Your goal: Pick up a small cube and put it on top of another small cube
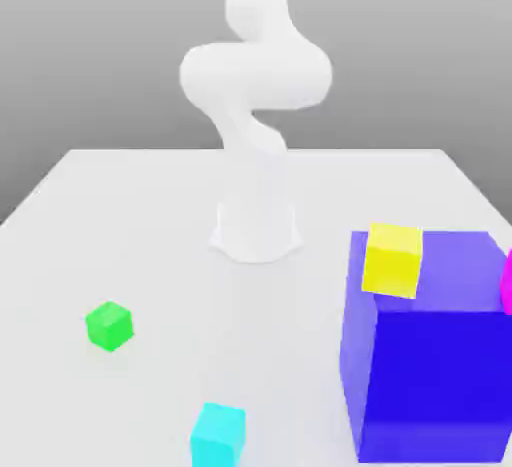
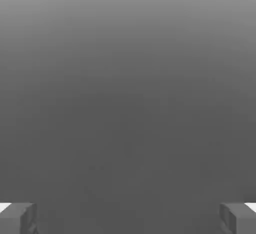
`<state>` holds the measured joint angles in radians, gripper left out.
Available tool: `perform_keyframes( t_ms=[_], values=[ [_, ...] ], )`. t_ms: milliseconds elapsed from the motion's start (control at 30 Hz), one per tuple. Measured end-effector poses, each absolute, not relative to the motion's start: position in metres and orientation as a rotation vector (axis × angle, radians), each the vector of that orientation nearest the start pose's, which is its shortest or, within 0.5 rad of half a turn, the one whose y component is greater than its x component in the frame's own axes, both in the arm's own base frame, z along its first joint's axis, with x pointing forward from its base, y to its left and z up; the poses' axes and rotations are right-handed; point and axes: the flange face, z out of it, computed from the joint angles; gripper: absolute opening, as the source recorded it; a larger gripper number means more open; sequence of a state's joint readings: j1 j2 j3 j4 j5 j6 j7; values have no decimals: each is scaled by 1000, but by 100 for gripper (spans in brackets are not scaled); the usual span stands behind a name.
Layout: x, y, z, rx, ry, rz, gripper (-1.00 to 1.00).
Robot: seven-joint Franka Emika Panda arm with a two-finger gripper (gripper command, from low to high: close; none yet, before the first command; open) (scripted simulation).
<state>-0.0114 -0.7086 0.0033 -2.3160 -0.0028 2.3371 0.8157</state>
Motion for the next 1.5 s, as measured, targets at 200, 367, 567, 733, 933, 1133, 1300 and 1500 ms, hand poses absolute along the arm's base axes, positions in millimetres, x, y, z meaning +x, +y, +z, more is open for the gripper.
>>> perform_keyframes(
  t_ms=[200,367,567,733,933,1133,1300,1500],
  values=[
    [448,-12,572,-2567,1203,-751,0],
    [483,-21,481,-2626,1300,-577,0],
    [499,-32,366,-2679,1414,-356,0],
    [492,-40,270,-2707,1504,-162,0],
    [475,-43,172,-2721,1568,-5,0],
    [474,-43,136,-2721,1570,-1,-100],
    [474,-43,143,-2721,1570,-1,-100],
    [454,-78,204,-2638,1729,-10,-100]
  ],
)
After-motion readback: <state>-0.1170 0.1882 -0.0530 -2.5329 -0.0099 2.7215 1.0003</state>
